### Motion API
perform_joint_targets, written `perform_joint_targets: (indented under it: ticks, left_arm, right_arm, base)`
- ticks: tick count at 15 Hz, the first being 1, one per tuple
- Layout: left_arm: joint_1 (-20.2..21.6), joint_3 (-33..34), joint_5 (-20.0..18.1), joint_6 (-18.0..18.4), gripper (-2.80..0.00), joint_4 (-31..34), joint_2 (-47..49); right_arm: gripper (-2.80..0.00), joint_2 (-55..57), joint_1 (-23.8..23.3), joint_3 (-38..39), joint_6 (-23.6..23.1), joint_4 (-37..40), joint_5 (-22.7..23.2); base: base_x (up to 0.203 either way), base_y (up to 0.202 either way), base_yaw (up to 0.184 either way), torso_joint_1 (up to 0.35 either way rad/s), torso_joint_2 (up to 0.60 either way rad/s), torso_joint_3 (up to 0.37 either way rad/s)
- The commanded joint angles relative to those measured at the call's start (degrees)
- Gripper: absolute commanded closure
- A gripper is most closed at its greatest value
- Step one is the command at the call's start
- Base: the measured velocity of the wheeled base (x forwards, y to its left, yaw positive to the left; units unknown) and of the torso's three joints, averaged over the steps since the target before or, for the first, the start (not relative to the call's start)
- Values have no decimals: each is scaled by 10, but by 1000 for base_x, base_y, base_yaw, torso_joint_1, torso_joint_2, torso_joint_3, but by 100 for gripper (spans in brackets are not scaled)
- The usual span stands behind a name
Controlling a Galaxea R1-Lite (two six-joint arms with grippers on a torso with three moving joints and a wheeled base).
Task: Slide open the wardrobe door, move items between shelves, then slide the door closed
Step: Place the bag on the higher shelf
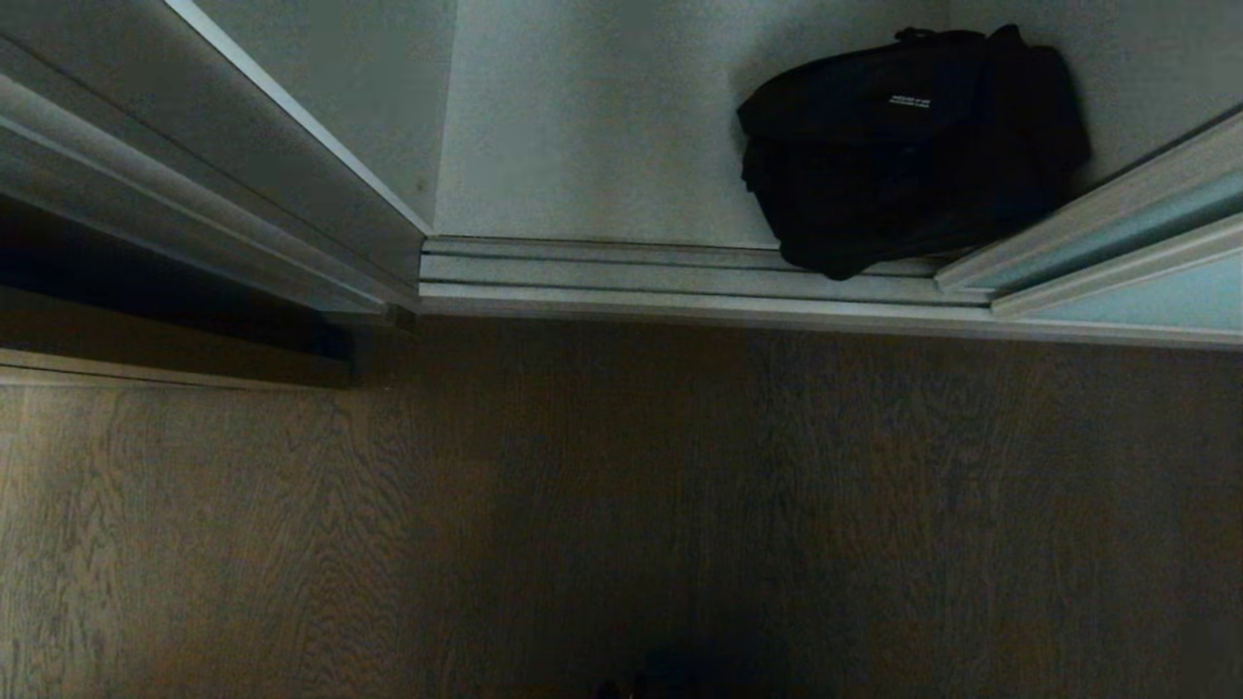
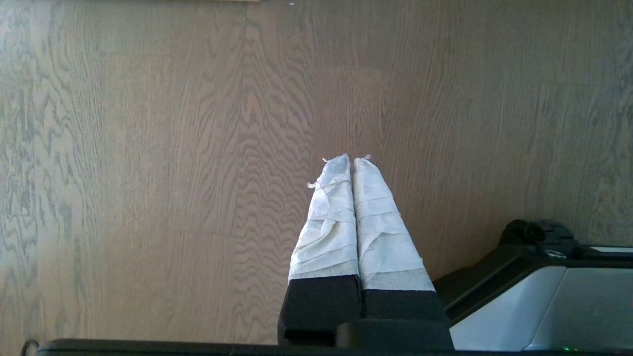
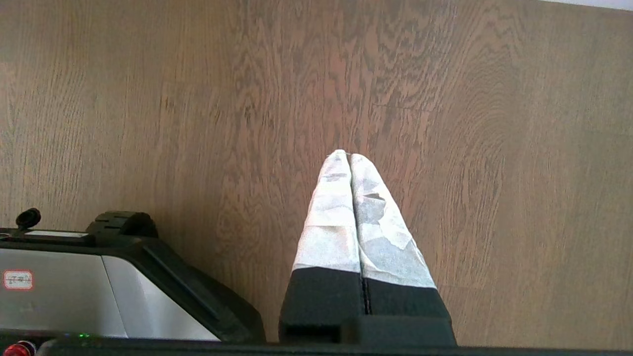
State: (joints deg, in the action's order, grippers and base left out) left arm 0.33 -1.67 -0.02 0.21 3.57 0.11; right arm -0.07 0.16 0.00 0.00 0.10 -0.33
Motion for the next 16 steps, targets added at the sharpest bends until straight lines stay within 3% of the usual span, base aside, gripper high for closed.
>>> perform_joint_targets:
  ticks: [1,13,16]
  left_arm:
    - [0,0,0,0,0,-1,0]
    - [0,1,0,0,0,-1,0]
    - [0,0,0,0,0,-1,0]
  right_arm:
    - [0,-1,0,0,0,0,0]
    - [0,-1,0,0,0,0,0]
    - [0,-1,0,0,0,0,0]
  base:
    - [0,0,0,0,0,0]
    - [0,0,0,0,0,0]
    - [176,0,-1,-2,4,0]
